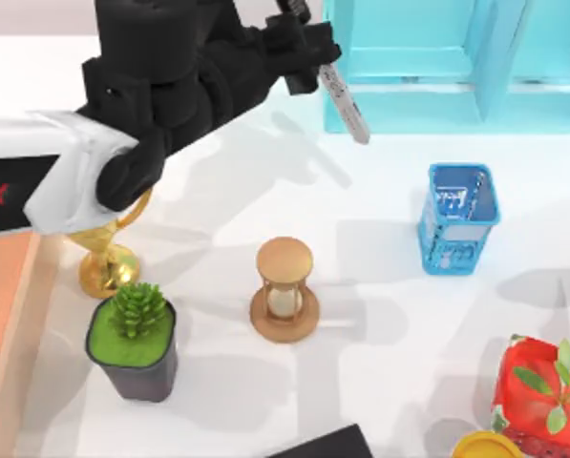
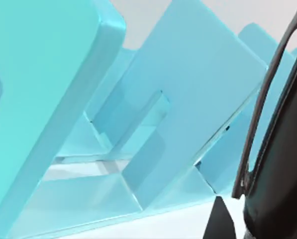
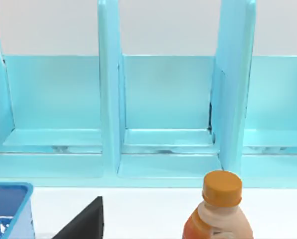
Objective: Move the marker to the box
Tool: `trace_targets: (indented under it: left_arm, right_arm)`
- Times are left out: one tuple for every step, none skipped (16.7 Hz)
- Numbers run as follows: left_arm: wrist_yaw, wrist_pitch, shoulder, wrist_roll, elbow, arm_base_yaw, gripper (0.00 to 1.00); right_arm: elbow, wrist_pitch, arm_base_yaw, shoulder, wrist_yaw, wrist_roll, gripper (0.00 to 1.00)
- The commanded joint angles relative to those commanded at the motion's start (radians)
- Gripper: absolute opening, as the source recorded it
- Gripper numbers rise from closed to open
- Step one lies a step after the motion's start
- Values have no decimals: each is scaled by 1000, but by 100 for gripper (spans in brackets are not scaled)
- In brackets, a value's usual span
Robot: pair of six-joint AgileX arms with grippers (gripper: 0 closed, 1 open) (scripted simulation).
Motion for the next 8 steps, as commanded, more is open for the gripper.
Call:
trace_targets:
  left_arm:
    - [0, 0, 0, 0, 0, 0, 0]
    - [-2, 2, 5, 2, 4, -5, 0]
    - [-2, 2, 5, 2, 4, -5, 0]
    - [8, 7, 13, 2, -2, 5, 0]
    - [29, 22, 26, 3, -10, 26, 0]
    - [60, 47, 39, 4, -16, 57, 0]
    - [102, 82, 50, 4, -18, 99, 0]
    - [151, 128, 59, 4, -17, 149, 0]
  right_arm:
    - [0, 0, 0, 0, 0, 0, 100]
    - [0, 0, 0, 0, 0, 0, 100]
    - [0, 0, 0, 0, 0, 0, 100]
    - [0, 0, 0, 0, 0, 0, 100]
    - [0, 0, 0, 0, 0, 0, 100]
    - [0, 0, 0, 0, 0, 0, 100]
    - [0, 0, 0, 0, 0, 0, 100]
    - [0, 0, 0, 0, 0, 0, 100]
